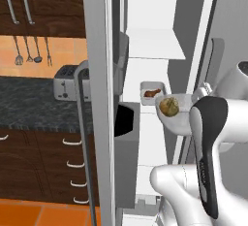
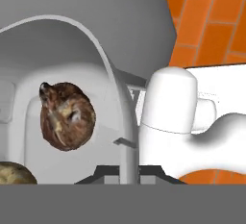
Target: Take the meat container that has the chicken drumstick and place it on the second highest rack of the freezer. Then take the vegetable container that has the onion and mushroom and place it on the highest rack of the freezer.
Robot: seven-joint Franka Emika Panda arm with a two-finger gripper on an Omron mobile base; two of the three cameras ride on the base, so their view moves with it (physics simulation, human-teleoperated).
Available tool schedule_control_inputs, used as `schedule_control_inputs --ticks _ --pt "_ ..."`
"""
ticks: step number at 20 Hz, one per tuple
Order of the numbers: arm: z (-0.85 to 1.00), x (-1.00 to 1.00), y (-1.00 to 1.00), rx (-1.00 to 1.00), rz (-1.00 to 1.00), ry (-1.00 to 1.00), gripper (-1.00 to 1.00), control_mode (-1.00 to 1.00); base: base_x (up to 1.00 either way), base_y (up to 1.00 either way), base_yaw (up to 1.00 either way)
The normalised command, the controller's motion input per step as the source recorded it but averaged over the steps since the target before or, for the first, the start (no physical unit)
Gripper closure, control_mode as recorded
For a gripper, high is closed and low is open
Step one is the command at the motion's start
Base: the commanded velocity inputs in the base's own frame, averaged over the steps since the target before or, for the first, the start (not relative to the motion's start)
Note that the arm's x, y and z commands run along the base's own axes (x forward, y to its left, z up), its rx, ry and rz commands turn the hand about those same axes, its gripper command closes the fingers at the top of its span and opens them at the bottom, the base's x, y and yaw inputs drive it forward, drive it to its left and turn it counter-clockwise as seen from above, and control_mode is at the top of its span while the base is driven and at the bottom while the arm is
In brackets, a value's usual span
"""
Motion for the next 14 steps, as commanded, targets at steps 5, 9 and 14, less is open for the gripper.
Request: schedule_control_inputs --ticks 5,9,14 --pt "0.65 -0.35 0.00 0.00 0.00 -0.13 1.00 -1.00 0.00 0.00 0.00" --pt "0.84 -0.01 0.00 0.00 0.00 -0.10 1.00 -1.00 0.00 0.00 0.00" --pt "0.44 0.30 0.01 0.00 0.00 -0.22 1.00 -1.00 0.00 0.00 0.00"
